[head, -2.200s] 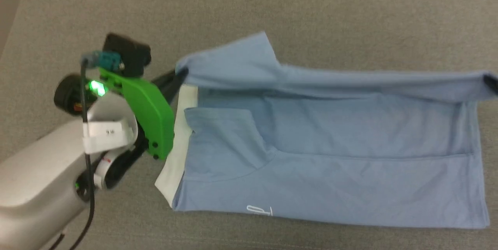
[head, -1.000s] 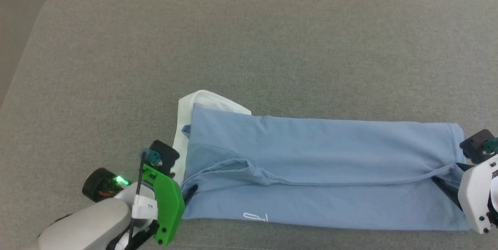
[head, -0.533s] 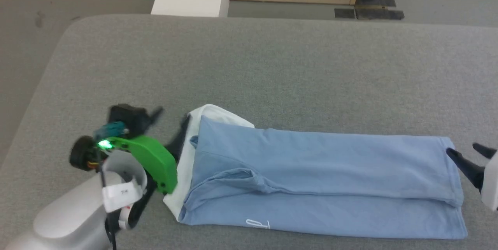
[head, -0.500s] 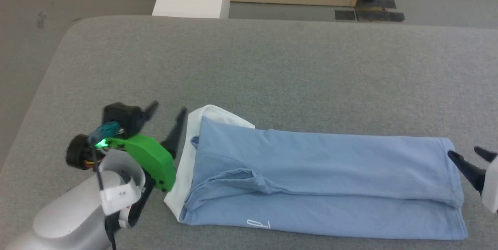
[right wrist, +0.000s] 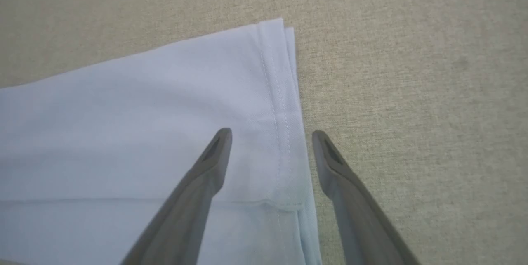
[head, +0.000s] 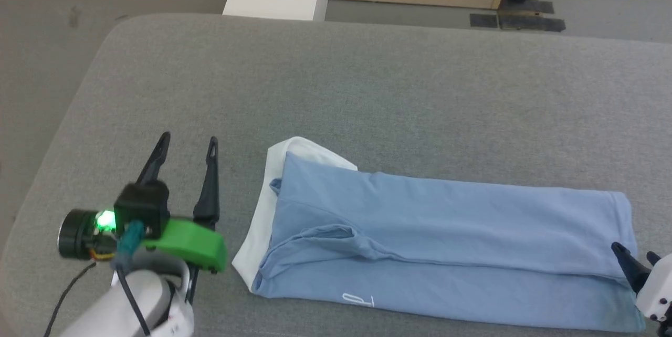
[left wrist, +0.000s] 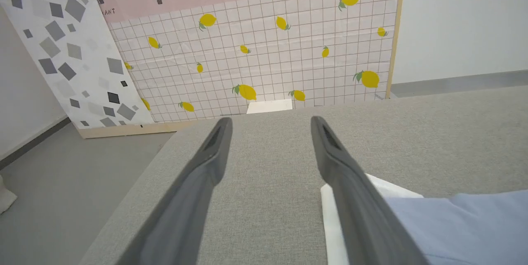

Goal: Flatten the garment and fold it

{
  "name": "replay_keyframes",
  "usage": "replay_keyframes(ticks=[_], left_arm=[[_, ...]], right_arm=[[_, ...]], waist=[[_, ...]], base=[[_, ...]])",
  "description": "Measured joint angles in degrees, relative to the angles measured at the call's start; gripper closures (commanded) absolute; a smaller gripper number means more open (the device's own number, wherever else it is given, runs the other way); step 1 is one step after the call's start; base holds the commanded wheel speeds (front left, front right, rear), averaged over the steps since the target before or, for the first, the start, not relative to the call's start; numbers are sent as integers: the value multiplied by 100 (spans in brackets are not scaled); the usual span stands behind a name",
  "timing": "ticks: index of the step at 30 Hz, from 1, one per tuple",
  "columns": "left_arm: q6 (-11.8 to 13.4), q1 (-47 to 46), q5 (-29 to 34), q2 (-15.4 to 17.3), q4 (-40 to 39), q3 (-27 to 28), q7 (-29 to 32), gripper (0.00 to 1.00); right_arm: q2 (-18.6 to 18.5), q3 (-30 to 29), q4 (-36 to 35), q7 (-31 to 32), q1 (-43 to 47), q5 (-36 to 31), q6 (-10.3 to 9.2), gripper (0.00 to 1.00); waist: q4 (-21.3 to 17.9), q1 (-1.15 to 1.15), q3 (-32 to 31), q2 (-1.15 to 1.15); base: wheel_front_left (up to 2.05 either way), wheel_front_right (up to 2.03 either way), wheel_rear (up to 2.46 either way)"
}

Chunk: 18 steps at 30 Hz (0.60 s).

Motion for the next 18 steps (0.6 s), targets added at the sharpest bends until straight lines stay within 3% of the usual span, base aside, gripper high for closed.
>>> replay_keyframes(ticks=[5,8,18], left_arm=[[-233,598,678,-199,-56,315,-15,0],[-481,721,1074,-282,1,314,-15,0],[-943,729,1650,-677,87,757,-15,0]], right_arm=[[432,-425,-40,305,3,-399,0,0],[526,-610,-60,502,5,-598,0,0],[642,-838,-328,1094,21,-750,-2,0]], waist=[[65,0,151,0],[110,0,253,0],[283,0,625,0]], base=[[0,0,0],[0,0,0],[0,0,0]])
